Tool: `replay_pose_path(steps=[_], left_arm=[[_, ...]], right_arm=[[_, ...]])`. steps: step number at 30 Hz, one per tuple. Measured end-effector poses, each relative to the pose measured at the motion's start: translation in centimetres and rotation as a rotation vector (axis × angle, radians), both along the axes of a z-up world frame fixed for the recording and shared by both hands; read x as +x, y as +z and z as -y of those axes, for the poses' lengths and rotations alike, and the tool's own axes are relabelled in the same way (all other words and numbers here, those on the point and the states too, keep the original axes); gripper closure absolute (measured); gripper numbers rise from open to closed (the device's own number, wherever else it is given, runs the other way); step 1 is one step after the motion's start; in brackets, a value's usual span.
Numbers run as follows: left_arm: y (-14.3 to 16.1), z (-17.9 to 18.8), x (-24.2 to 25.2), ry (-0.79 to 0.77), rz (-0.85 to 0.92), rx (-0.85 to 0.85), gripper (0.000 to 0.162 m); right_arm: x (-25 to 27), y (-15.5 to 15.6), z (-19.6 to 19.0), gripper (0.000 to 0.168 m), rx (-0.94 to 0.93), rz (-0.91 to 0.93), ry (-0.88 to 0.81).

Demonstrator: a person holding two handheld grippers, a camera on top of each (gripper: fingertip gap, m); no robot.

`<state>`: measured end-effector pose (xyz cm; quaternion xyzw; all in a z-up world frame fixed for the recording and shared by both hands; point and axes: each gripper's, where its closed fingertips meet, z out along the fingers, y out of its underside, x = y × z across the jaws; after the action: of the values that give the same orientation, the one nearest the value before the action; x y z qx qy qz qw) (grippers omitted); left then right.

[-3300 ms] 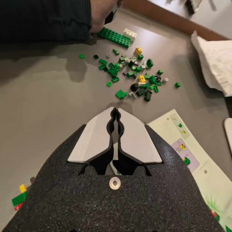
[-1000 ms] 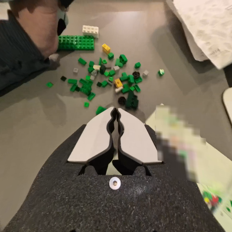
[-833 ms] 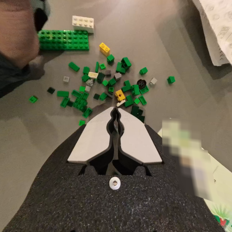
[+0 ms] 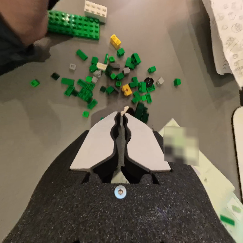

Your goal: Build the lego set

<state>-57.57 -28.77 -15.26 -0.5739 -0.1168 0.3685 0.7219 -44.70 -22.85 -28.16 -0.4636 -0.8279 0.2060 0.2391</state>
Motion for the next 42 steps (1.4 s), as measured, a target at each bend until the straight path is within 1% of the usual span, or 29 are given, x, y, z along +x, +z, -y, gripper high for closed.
replay_pose_path(steps=[2,4,7,9,12,13,14,15,16,18,20,23,25,26,28,31,36,40,42], left_arm=[[0.0,0.2,-0.1,0.003,0.004,0.006,0.162],[0.1,0.3,-0.3,0.003,0.015,0.017,0.162],[0.0,0.5,-0.5,-0.006,0.041,0.034,0.162],[-0.1,0.5,-0.5,-0.011,0.049,0.041,0.162],[-0.4,0.2,-0.5,-0.015,0.056,0.033,0.162],[-0.5,0.1,-0.5,-0.017,0.060,0.030,0.162],[-0.6,0.0,-0.5,-0.020,0.063,0.028,0.162],[-0.6,-0.1,-0.5,-0.022,0.065,0.026,0.162],[-0.7,-0.1,-0.5,-0.021,0.065,0.027,0.162],[-0.6,0.0,-0.5,-0.021,0.067,0.034,0.162],[-0.7,-0.1,-0.5,-0.022,0.076,0.040,0.162],[-0.9,-0.2,-0.6,-0.020,0.079,0.028,0.162],[-0.6,0.1,-0.5,-0.011,0.059,0.034,0.162],[-0.4,0.4,-0.6,0.000,0.053,0.038,0.162],[-0.2,1.1,-0.8,0.025,0.046,0.060,0.162],[0.1,2.5,-1.6,0.078,0.051,0.101,0.162],[0.3,4.8,-3.0,0.122,0.103,0.193,0.162],[0.4,5.2,-3.2,0.138,0.101,0.199,0.162],[0.5,5.4,-3.2,0.145,0.092,0.201,0.162]], right_arm=[[2.8,1.4,-1.2,0.165,0.001,-0.020,-0.029],[6.2,2.4,-4.0,0.165,0.029,-0.057,-0.123],[12.9,1.6,-8.3,0.165,0.016,-0.035,-0.292],[17.2,0.4,-9.9,0.165,-0.027,0.008,-0.386],[21.1,-1.6,-10.4,0.165,-0.096,0.063,-0.446],[21.8,-2.1,-10.1,0.164,-0.113,0.076,-0.428],[22.1,-2.2,-9.8,0.161,-0.125,0.077,-0.413],[22.0,-1.9,-9.6,0.155,-0.130,0.066,-0.397],[21.6,-1.2,-9.2,0.149,-0.141,0.047,-0.368],[19.1,1.5,-8.0,0.137,-0.168,-0.048,-0.256],[15.6,3.8,-5.8,0.139,-0.153,-0.110,-0.046],[9.8,4.5,-2.7,0.141,-0.004,-0.107,0.263],[6.1,5.0,1.1,0.147,-0.001,-0.131,0.510],[4.1,5.0,2.5,0.148,0.018,-0.130,0.592],[0.6,3.9,4.2,0.154,0.078,-0.060,0.724],[-2.7,1.8,5.8,0.155,0.112,0.079,0.877],[-4.2,-0.4,6.8,0.157,0.210,0.267,1.063],[-4.8,-1.6,6.1,0.159,0.328,0.358,1.139],[-5.0,-1.7,6.1,0.159,0.333,0.387,1.152]])
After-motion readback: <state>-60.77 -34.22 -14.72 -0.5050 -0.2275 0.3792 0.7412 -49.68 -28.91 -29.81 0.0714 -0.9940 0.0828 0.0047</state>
